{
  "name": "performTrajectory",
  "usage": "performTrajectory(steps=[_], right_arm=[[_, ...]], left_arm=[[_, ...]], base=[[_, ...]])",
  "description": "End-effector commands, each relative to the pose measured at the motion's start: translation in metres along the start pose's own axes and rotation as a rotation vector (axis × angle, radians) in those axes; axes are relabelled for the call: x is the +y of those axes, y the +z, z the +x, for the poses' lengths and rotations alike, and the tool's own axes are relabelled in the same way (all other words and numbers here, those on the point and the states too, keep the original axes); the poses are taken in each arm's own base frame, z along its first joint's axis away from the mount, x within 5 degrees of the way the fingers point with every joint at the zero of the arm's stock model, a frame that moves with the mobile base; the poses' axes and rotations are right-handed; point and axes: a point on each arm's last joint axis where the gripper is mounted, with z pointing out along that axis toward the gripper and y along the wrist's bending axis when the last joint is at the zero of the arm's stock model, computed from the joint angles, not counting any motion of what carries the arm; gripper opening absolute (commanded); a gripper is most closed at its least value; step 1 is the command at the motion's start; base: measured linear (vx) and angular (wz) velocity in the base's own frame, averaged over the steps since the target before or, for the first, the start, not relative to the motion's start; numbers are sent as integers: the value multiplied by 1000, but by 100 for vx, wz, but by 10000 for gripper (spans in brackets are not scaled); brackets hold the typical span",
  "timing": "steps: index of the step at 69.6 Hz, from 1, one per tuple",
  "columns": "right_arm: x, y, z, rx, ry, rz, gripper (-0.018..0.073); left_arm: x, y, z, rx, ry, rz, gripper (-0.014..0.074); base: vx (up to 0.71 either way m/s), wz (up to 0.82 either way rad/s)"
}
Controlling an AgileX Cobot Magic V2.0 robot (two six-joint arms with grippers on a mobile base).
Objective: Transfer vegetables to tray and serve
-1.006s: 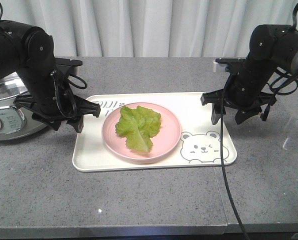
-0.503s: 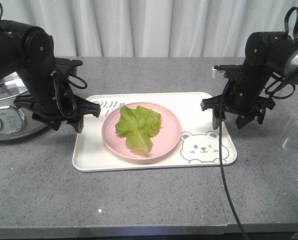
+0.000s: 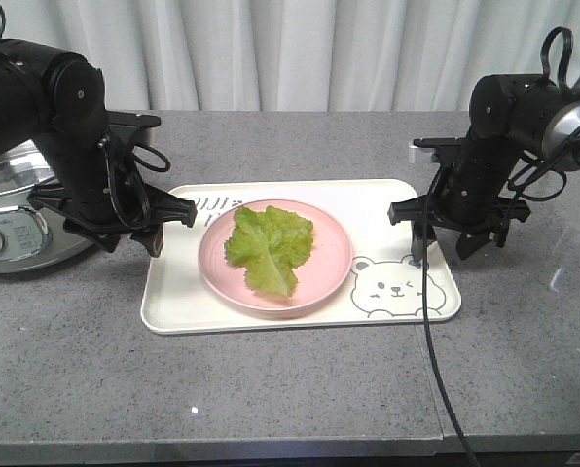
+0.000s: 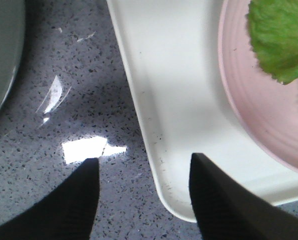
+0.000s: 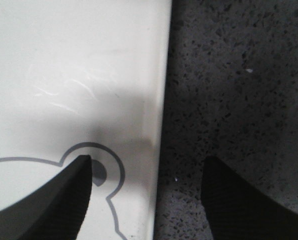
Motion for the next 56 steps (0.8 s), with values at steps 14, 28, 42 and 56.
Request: performTrajectory(steps=[14, 28, 42, 56], right_arm=[[0, -32, 5, -27, -6, 2, 456], [0, -32, 5, -27, -6, 2, 456], [0, -32, 5, -27, -6, 2, 456], [0, -32, 5, -27, -6, 2, 456]], left_arm=[[-1, -24, -1, -89, -9, 23, 397], [-1, -24, -1, -89, -9, 23, 397], [-1, -24, -1, -89, -9, 23, 397], [-1, -24, -1, -89, -9, 23, 397]], base=[[0, 0], [0, 0], [0, 0], [0, 0]])
